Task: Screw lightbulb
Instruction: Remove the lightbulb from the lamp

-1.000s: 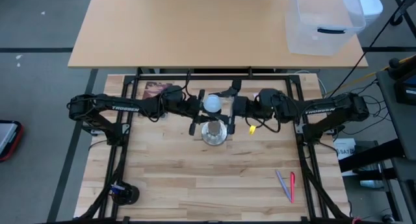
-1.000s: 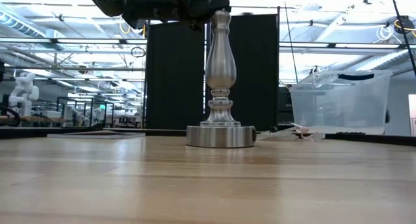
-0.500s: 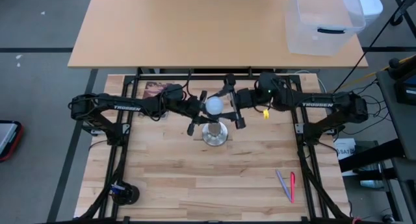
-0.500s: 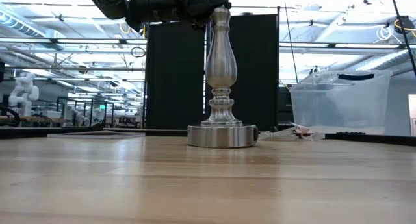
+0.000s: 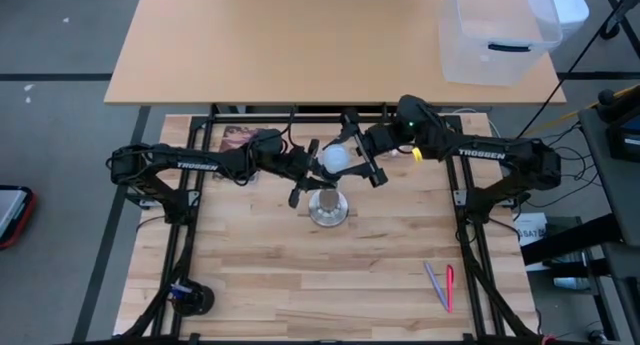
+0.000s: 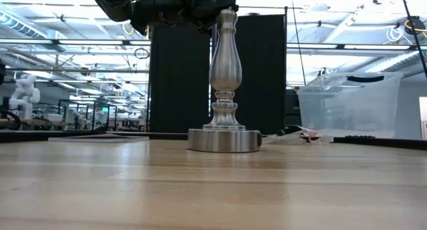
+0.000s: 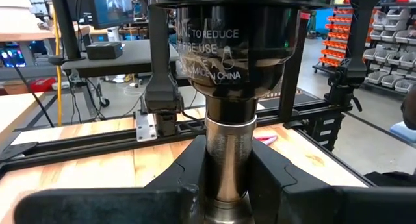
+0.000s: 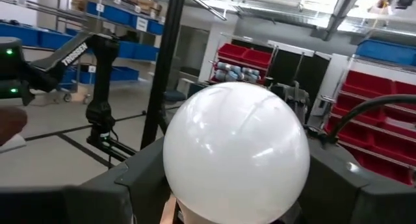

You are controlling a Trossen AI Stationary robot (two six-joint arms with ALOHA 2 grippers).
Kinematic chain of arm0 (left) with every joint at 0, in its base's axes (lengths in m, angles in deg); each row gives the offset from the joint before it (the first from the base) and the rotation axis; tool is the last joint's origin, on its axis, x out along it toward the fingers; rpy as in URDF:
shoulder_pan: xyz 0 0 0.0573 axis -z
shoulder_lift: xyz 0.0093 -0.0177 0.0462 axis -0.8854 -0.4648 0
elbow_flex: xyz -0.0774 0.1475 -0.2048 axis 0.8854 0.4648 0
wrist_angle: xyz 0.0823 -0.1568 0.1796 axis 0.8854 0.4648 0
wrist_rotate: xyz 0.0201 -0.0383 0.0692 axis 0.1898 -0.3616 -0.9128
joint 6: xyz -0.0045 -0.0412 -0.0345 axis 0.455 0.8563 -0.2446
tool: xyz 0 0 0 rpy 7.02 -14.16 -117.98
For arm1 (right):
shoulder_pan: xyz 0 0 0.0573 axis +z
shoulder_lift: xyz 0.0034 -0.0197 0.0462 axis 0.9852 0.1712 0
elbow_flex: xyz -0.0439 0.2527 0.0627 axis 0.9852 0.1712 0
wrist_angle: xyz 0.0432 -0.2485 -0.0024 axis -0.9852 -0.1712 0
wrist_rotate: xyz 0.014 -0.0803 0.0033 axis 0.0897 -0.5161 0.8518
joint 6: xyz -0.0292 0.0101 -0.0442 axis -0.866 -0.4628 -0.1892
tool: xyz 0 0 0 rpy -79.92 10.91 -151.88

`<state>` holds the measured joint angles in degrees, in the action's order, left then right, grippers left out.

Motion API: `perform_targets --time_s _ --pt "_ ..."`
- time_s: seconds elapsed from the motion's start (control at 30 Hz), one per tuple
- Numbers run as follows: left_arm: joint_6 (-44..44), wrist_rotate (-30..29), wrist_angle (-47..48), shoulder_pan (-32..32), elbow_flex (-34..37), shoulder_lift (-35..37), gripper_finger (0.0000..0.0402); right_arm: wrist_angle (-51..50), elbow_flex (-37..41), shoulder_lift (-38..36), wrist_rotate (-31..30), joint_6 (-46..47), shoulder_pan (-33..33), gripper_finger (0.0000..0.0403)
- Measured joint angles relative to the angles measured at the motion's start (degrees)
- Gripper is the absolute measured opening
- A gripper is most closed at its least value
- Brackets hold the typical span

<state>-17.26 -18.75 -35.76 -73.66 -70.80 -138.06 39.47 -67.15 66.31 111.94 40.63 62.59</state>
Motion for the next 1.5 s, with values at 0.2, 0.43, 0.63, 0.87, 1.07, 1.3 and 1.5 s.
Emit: perform_targets --time_s 0.2,0.43,0.63,0.87,1.07,1.3,1.5 --pt "0.49 1.57 -0.09 0.00 0.02 0.02 0.0072 4.18 -0.02 1.83 5.03 0.15 -0.81 0.0262" --pt "-0.57 3.85 -0.15 -0.05 0.11 0.04 0.0072 11.57 -0.19 4.90 10.63 4.08 -1.73 0.0266" --pt "-1.54 6.19 0.00 -0.24 0.17 0.10 0.0072 12.46 -4.27 7.94 15.65 7.16 -1.87 0.0264" --pt "-1.10 4.66 0.51 -0.44 0.24 0.22 0.0072 12.83 -7.20 10.86 16.05 10.19 -1.56 0.0275" --pt "-0.87 4.98 0.49 -0.52 0.22 0.20 0.0072 13.16 -7.34 10.61 15.32 10.69 -1.52 0.0278" --pt "-0.39 4.16 2.28 -0.52 0.15 0.20 0.0072 13.82 -7.39 10.38 14.55 11.45 -1.52 0.0278" --pt "-0.01 3.29 3.00 -0.50 0.15 0.20 0.0072 13.29 -8.34 10.38 14.51 12.24 -1.52 0.0279"
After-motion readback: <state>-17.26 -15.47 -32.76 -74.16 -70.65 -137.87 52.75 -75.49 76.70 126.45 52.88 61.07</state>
